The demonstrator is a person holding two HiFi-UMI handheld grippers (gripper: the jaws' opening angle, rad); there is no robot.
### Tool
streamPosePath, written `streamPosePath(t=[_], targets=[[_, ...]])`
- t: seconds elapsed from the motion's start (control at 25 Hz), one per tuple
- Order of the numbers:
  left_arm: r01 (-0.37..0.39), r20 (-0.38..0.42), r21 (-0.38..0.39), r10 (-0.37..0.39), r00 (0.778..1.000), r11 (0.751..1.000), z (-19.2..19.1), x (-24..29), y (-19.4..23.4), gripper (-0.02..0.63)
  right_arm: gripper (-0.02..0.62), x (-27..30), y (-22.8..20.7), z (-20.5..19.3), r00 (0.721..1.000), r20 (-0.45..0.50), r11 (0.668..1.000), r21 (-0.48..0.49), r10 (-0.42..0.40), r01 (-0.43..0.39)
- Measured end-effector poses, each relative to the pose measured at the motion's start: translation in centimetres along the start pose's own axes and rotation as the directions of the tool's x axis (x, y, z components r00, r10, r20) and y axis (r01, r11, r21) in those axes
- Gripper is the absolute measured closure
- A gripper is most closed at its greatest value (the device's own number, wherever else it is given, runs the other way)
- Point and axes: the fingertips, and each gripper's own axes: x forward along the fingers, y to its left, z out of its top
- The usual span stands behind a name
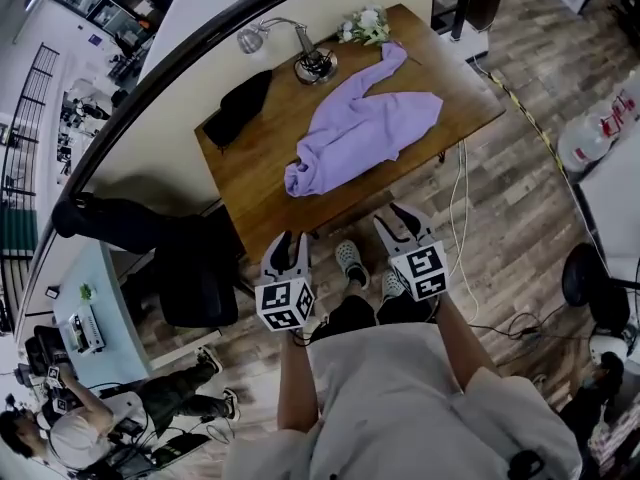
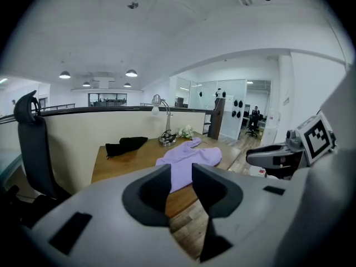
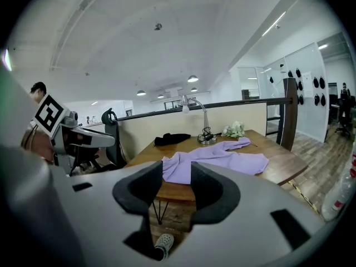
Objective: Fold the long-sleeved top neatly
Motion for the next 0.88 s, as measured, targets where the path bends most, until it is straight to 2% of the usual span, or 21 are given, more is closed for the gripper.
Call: streamPosePath(t=[0.2, 0.32, 0.4, 0.52, 0.72, 0.88], targets=[[0.025, -0.019, 0.027, -0.024, 1.000, 0.999, 0.4, 3.3, 2.4, 0.480, 0.431, 2.8, 0.6, 0.2, 1.000, -0.021, 1.000, -0.010, -0.019, 0.019], [0.046, -0.022, 0.010, -0.046, 0.999, 0.999, 1.0, 6.0, 4.3, 0.481, 0.431, 5.2, 1.4, 0.9, 0.998, -0.020, 0.999, -0.003, -0.053, 0.053], [0.073, -0.022, 0.006, -0.073, 0.997, 0.997, 1.4, 7.6, 5.7, 0.482, 0.430, 7.3, 2.2, 1.4, 0.997, -0.022, 0.998, 0.013, -0.068, 0.069], [0.133, -0.032, 0.042, -0.131, 0.991, 0.990, 2.3, 10.3, 7.9, 0.482, 0.430, 10.7, 3.5, 2.6, 0.996, -0.026, 0.996, 0.024, -0.090, 0.091], [0.253, -0.071, 0.118, -0.246, 0.967, 0.960, 3.4, 15.6, 11.4, 0.482, 0.431, 16.5, 4.8, 3.5, 0.989, -0.062, 0.990, 0.036, -0.134, 0.136], [0.366, -0.114, 0.194, -0.350, 0.930, 0.910, 3.6, 19.5, 12.9, 0.482, 0.433, 20.4, 5.0, 2.9, 0.979, -0.099, 0.977, 0.096, -0.180, 0.189]])
